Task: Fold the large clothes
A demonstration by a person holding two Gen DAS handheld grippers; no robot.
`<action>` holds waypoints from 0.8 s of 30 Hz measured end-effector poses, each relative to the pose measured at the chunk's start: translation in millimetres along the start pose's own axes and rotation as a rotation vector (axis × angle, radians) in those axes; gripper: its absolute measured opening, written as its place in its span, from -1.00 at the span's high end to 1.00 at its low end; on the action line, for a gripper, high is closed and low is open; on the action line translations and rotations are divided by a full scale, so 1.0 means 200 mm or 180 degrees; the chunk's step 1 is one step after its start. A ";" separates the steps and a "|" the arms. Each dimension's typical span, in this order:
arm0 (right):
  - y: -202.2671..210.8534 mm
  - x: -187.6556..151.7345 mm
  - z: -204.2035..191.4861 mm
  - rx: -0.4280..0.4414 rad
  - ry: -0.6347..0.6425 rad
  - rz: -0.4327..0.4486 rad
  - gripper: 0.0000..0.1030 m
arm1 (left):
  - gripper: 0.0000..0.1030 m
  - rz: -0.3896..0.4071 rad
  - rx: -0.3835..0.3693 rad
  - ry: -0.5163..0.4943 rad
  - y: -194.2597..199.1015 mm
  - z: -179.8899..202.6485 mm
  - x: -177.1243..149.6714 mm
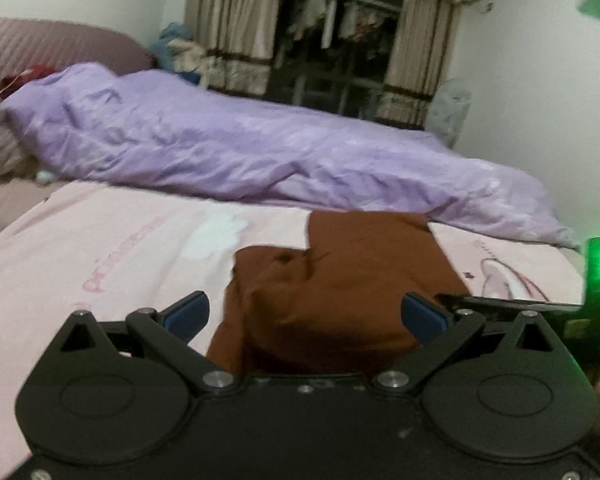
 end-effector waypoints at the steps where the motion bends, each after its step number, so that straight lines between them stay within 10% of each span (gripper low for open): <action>1: -0.01 0.01 0.00 -0.0005 0.0007 0.0016 0.21 | -1.00 -0.0027 0.0021 -0.0027 -0.01 0.01 0.00; 9: -0.02 -0.01 0.00 -0.0024 0.0042 0.0002 0.20 | -0.95 -0.0659 -0.0011 0.0049 -0.34 -0.03 -0.12; 11: -0.01 -0.01 0.00 -0.0010 0.0034 -0.0001 0.21 | 0.27 -0.0665 -0.0150 0.0052 -0.35 -0.01 -0.12; 13: 0.00 -0.01 -0.01 -0.0013 0.0034 0.0007 0.21 | 0.43 -0.0596 -0.0082 0.0013 -0.33 -0.01 -0.09; 15: 0.03 0.00 -0.03 0.0042 0.0042 0.0024 0.21 | 0.47 -0.0426 0.0189 -0.0237 -0.24 -0.02 -0.04; 17: 0.08 0.00 -0.09 0.0166 0.0113 0.0039 0.21 | 0.98 -0.0248 0.0875 -0.0734 -0.12 0.02 -0.01; 19: 0.12 0.02 -0.12 0.0118 0.0205 0.0057 0.20 | 1.00 -0.0215 0.1478 -0.0983 -0.06 -0.04 -0.03; 24: 0.06 -0.01 -0.12 0.0192 0.0177 -0.0071 0.20 | 1.00 -0.0968 0.0722 -0.0411 -0.27 -0.19 -0.31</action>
Point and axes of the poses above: each gripper's, at about its wrist camera, not at the fingertips, and y roughly against the way its jaws point, z to its right, x to its top, the point moved 9 cm from there along -y, roughly the way its jaws point, and after that the axes turned 13 degrees about -y, right-handed, at the moved point
